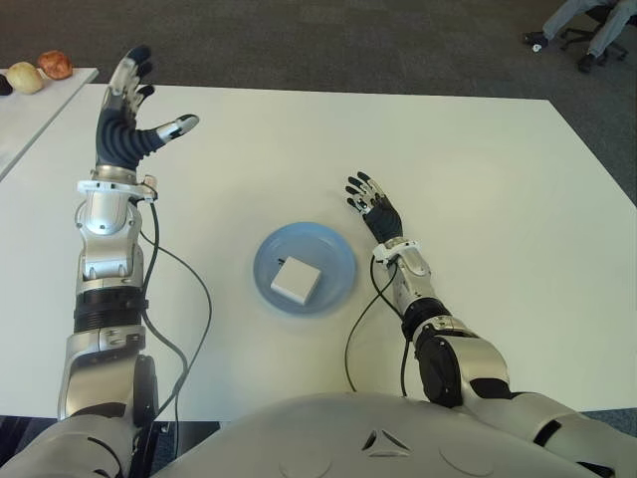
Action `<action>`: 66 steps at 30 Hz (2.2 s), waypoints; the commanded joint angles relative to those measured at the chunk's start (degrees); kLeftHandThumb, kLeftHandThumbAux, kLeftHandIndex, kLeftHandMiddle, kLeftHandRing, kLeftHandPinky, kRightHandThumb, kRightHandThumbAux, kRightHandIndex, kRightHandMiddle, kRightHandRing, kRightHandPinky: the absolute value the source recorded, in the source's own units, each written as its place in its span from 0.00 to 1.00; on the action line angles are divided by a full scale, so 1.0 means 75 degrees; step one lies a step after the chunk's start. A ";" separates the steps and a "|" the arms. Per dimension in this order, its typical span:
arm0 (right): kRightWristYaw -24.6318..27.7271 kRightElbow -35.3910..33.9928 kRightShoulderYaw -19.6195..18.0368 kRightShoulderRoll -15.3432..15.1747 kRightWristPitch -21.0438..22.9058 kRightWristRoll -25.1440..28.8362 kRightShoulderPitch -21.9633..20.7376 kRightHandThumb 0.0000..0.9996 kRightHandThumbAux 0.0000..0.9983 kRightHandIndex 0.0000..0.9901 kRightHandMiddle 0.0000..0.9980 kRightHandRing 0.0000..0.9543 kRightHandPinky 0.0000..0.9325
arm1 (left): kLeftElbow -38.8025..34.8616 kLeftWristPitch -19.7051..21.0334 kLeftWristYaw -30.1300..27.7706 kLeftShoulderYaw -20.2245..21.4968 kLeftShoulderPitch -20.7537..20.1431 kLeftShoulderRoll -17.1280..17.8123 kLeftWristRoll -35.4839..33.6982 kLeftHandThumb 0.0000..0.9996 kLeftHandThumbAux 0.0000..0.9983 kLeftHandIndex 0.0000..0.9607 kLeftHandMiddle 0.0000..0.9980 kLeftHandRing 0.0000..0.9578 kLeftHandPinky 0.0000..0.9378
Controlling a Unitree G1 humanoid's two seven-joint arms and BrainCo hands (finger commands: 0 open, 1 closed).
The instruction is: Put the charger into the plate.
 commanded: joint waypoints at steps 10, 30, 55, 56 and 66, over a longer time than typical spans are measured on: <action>0.0007 0.0458 -0.0107 -0.0084 0.0392 0.0093 0.0606 0.00 0.69 0.07 0.13 0.09 0.08 | 0.0439 -0.0131 0.0289 0.0023 0.0759 -0.1310 -0.0738 0.00 0.77 0.00 0.01 0.00 0.00; 0.0032 0.0125 -0.0127 -0.0101 0.0358 0.0189 0.0830 0.00 0.72 0.08 0.13 0.10 0.09 | 0.0722 0.0002 0.0141 -0.0810 0.1694 -0.1770 -0.0276 0.00 0.79 0.00 0.00 0.00 0.00; -0.0020 0.0008 -0.0055 -0.0084 0.0405 0.0145 0.0868 0.00 0.69 0.08 0.14 0.10 0.06 | 0.2219 0.0714 -0.0039 -0.1864 0.1496 -0.1418 0.0690 0.00 0.65 0.00 0.00 0.00 0.00; -0.0030 -0.0002 -0.0056 -0.0084 0.0407 0.0144 0.0876 0.00 0.69 0.07 0.14 0.10 0.06 | 0.2720 0.0474 -0.0039 -0.1926 0.1397 -0.1393 0.0779 0.00 0.64 0.00 0.00 0.00 0.00; 0.0056 -0.0021 -0.0072 -0.0102 0.0399 0.0181 0.0900 0.00 0.63 0.09 0.16 0.12 0.07 | 0.4254 -0.0302 -0.0058 -0.2146 0.0906 -0.1254 0.0957 0.00 0.66 0.00 0.00 0.00 0.00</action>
